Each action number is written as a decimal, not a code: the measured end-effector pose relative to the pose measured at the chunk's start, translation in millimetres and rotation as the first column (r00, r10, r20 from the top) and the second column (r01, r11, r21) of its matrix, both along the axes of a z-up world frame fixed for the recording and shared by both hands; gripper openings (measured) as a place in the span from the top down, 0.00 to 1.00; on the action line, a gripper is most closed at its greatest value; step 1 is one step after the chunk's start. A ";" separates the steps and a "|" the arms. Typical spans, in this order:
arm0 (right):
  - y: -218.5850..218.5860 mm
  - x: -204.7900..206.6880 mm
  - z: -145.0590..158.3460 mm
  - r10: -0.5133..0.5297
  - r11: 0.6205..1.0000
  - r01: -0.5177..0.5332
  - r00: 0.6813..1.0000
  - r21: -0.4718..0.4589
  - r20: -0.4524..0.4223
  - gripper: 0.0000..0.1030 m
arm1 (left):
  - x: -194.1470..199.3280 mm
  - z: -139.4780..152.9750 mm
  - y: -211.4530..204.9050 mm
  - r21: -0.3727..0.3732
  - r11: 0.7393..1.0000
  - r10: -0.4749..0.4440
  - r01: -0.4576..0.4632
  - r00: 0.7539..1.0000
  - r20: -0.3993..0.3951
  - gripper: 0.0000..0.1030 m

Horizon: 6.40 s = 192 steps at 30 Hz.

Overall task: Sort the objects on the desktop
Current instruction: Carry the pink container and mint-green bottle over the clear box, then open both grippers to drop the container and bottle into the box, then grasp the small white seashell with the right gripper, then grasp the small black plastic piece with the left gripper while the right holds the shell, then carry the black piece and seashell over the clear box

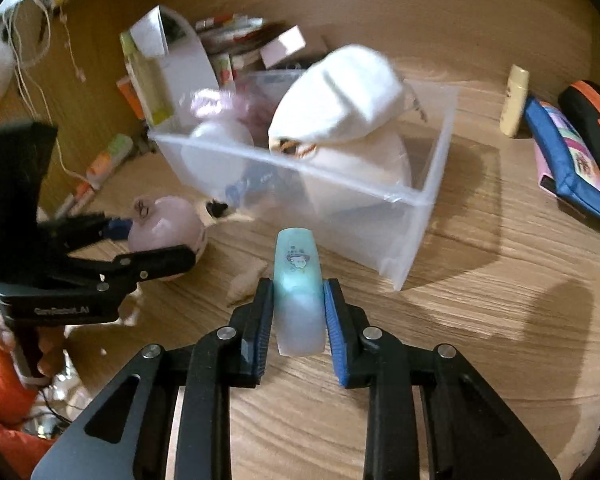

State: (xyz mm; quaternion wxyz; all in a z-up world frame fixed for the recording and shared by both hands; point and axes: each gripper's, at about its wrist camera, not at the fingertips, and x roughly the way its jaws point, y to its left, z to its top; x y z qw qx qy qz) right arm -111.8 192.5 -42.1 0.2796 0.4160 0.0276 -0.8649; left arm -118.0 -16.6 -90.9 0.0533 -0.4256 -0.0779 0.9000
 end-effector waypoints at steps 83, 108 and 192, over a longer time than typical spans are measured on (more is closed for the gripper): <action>-25.8 -4.5 73.7 -0.079 0.984 0.134 0.915 0.115 -0.397 0.14 | -41.9 100.7 -8.4 -0.140 0.988 0.029 -0.071 0.959 -0.280 0.02; -61.0 16.5 -5.7 -0.028 0.988 0.045 0.993 0.150 -0.119 0.14 | 11.4 43.6 -66.1 -0.160 0.970 0.158 -0.184 0.974 -0.165 0.01; 11.3 -18.5 54.0 -0.020 1.000 0.021 0.975 0.003 -0.223 0.83 | -30.0 77.9 17.9 -0.216 0.976 -0.045 -0.006 0.972 -0.233 0.86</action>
